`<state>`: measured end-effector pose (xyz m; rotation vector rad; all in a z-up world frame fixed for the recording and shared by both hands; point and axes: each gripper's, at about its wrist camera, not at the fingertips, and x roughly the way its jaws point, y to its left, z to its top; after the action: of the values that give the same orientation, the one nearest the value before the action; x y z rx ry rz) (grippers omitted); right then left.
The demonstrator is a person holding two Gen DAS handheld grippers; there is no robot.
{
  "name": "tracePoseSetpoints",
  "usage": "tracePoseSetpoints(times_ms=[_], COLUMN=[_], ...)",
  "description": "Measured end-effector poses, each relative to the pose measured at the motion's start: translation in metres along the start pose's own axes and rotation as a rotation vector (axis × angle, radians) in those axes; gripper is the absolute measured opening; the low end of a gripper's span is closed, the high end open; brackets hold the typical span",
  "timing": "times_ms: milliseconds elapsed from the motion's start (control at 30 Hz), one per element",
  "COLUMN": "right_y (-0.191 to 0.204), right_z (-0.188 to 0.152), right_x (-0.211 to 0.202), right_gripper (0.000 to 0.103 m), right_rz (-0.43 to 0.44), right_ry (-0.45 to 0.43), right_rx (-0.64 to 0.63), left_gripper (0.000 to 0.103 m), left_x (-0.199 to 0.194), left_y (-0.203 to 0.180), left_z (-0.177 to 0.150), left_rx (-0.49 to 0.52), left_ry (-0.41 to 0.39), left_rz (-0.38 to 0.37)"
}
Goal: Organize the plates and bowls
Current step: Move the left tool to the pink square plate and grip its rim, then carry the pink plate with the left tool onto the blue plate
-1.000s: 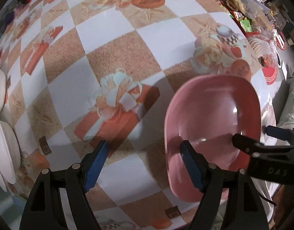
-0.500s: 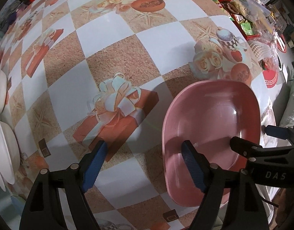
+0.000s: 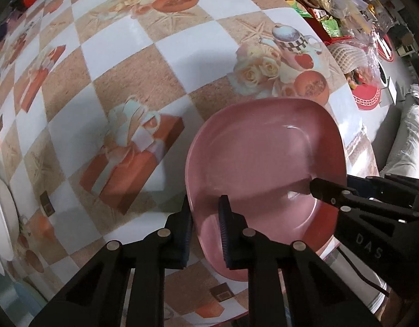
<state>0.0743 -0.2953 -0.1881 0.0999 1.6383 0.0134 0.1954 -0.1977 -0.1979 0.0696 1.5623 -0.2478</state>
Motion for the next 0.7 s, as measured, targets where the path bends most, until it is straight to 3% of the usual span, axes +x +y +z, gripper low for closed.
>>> tracePoseSetpoints(times_ms=[267, 700], right_y=[0.051, 0.180], right_z=[-0.028, -0.076], right_x=[0.009, 0.027], right_gripper=[0.025, 0.025], right_rz=[-0.014, -0.009], right_ry=[0.028, 0.081], right_rx=[-0.100, -0.318], left_gripper=[0.020, 0.021], left_x=[-0.002, -0.010], left_y=[0.037, 0.139], left_z=[-0.037, -0.115], left_rx=[-0.048, -0.235], left_ry=[0.007, 0.005], left_rz=[0.027, 0.097])
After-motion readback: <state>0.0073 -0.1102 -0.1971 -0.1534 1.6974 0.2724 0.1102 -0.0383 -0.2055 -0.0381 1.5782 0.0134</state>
